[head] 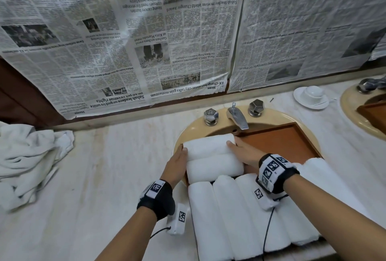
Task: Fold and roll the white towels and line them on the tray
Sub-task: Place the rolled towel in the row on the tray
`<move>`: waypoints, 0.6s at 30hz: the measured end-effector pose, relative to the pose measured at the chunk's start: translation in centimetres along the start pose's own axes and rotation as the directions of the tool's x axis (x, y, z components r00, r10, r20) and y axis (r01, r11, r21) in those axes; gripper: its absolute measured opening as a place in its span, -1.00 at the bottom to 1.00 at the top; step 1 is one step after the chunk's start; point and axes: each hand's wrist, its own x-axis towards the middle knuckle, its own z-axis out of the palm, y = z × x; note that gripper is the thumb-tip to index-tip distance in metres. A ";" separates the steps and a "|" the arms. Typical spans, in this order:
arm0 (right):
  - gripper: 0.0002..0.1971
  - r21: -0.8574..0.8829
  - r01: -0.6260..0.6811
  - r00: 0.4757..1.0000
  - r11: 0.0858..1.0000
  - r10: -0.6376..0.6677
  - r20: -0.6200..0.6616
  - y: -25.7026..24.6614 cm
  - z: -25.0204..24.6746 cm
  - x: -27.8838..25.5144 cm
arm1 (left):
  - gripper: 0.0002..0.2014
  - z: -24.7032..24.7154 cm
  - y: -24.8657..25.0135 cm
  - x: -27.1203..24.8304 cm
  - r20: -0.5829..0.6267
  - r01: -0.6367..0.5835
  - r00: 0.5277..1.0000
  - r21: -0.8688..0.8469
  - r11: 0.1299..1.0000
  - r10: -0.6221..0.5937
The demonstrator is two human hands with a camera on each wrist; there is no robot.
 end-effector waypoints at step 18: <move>-0.06 -0.466 0.205 0.940 0.861 -0.306 -0.152 -1.8 1.3 -3.7 | -0.31 -3.1 0.0 -2.6 -0.041 -0.082 0.995 0.168 0.982 0.090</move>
